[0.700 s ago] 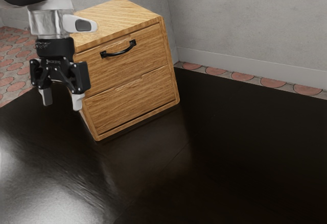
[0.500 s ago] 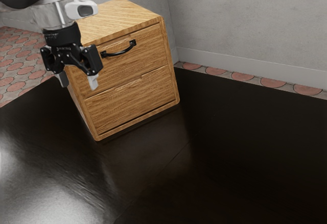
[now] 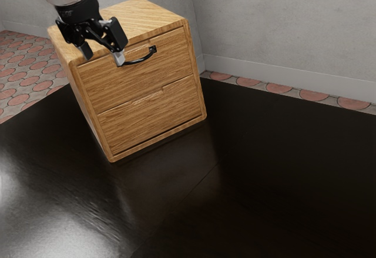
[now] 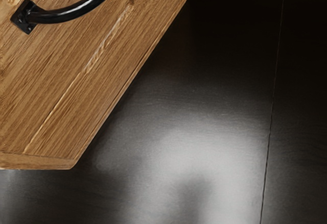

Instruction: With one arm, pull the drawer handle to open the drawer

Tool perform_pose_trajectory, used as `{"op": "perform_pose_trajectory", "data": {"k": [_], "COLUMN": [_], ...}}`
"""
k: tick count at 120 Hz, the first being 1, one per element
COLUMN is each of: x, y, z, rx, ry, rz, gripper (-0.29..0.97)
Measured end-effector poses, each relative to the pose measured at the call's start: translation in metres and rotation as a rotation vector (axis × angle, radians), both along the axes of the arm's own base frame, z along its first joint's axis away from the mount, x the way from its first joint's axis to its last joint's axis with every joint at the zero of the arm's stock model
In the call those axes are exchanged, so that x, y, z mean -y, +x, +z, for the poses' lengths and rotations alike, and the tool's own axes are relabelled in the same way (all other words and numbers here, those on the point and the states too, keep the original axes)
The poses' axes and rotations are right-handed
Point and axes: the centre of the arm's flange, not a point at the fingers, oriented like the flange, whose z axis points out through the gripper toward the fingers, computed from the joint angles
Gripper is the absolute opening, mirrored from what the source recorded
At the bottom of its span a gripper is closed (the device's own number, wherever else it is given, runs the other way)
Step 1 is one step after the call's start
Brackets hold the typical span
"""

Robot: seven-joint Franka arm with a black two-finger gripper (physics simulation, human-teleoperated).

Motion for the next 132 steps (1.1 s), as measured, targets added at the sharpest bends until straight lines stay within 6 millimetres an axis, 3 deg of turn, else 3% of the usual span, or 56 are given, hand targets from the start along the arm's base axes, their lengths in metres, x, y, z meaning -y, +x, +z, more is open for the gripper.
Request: {"op": "perform_pose_trajectory", "data": {"k": [20, 31, 47, 68, 87, 106, 132], "x": [-0.055, -0.067, -0.058, -0.024, 0.013, 0.011, 0.011], "y": [0.008, 0.011, 0.035, 0.068, 0.079, 0.082, 0.094], "z": [-0.014, -0.017, -0.025, -0.037, -0.038, -0.045, -0.072], "rx": [0.025, 0.040, 0.066, 0.072, 0.034, -0.006, -0.064], "ry": [0.006, 0.004, 0.025, 0.070, 0.195, 0.262, 0.280], "rz": [-0.022, -0.055, -0.138, -0.266, -0.367, -0.396, -0.435], "gripper": [0.65, 0.65, 0.65, 0.65, 0.65, 0.65, 0.65]}}
